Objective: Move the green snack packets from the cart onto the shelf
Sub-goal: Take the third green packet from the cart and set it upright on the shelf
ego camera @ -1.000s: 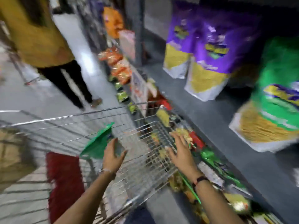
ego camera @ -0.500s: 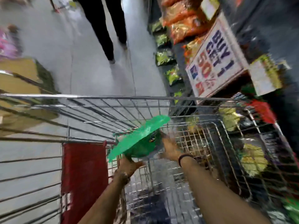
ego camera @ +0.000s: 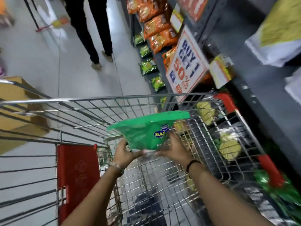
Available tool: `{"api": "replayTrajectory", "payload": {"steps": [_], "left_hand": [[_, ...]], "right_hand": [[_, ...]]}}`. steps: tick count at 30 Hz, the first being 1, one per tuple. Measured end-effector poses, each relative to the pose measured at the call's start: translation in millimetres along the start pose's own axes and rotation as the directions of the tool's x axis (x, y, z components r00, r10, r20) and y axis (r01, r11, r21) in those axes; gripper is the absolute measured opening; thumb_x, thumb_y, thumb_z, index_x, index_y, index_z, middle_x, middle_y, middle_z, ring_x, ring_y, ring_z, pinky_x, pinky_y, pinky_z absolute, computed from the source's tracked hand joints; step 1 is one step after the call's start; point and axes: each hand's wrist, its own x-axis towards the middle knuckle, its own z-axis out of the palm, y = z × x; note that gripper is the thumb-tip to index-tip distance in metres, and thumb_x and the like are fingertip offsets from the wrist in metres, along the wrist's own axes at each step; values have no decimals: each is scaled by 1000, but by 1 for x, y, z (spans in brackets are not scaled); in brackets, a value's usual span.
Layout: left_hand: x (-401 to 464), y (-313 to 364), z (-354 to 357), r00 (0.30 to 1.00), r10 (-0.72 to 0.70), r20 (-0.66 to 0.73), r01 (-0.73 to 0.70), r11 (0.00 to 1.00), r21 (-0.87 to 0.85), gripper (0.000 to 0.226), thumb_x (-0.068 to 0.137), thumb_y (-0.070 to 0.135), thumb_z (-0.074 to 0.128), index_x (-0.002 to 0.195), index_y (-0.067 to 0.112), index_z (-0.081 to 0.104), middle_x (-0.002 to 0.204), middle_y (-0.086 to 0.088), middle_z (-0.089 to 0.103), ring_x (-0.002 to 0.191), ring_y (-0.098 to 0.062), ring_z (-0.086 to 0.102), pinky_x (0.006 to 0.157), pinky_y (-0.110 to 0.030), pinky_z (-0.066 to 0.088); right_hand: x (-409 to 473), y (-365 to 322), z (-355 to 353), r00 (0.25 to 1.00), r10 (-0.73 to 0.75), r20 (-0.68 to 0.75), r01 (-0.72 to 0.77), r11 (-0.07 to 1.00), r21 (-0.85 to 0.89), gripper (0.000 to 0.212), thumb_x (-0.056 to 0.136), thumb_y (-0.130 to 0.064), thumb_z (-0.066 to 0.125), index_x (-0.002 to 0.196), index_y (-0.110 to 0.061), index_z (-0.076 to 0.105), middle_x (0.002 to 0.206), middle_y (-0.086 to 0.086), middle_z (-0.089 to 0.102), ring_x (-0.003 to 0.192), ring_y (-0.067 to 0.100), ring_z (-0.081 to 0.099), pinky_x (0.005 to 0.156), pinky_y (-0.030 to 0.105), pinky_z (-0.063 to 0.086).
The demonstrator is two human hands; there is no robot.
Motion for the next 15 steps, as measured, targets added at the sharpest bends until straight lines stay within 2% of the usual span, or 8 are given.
{"api": "replayTrajectory", "payload": {"steps": [3,6,7,9,10,12,13,15], "left_hand": [[-35,47,7,982,149,114,-155,987,50,60,62,6,78,114,9,48,106,-1,54,103,-19,52,86,-26,38],[-84,100,28,897,320,305,-367,924,109,68,58,18,81,117,14,48,111,0,56,101,-12,53,90,-25,39],[-103,119,41,848,364,386,-436,892,118,71,52,31,84,114,22,50,110,4,58,99,-5,56,91,-21,41],[-142,150,69,741,436,511,-561,820,113,78,35,59,79,104,38,50,106,16,59,94,13,56,88,-7,44],[-162,162,88,696,455,555,-605,788,114,80,34,64,76,105,39,49,108,16,59,97,13,56,90,-10,45],[-197,179,127,609,485,627,-693,711,123,85,39,62,76,112,30,49,115,7,61,106,-4,57,98,-29,47],[-218,186,148,559,496,665,-733,670,117,85,41,59,77,113,25,50,115,4,61,107,-9,57,97,-33,47],[-256,194,191,474,495,729,-790,605,103,85,41,61,77,112,21,51,110,6,62,103,-9,57,88,-23,48]], "right_hand": [[-66,-23,-40,991,-63,-120,76,991,111,83,61,-16,81,128,-20,32,121,-6,36,116,8,35,99,18,24],[-152,-34,-76,943,-83,-323,145,974,172,78,59,-15,82,122,-17,36,120,-4,48,115,11,42,93,16,33],[-186,-35,-89,909,-84,-409,178,964,196,76,59,-12,82,119,-19,37,116,-10,51,111,9,44,91,13,35],[-249,-31,-110,819,-85,-568,246,946,213,70,58,0,80,110,-20,37,99,-22,49,94,-3,49,73,-2,37],[-281,-25,-120,764,-82,-640,265,945,195,69,58,4,79,108,-20,37,96,-24,47,88,-10,50,66,-7,35],[-340,-11,-136,672,-60,-738,268,949,167,67,57,2,80,104,-24,40,92,-25,47,81,-20,51,61,-8,35],[-369,-2,-142,625,-42,-779,252,956,151,65,57,-1,82,99,-29,42,91,-26,47,77,-25,50,61,-8,35],[-427,17,-154,540,6,-841,217,965,146,60,56,-11,85,89,-37,42,89,-28,48,72,-32,47,62,-8,35]]}}
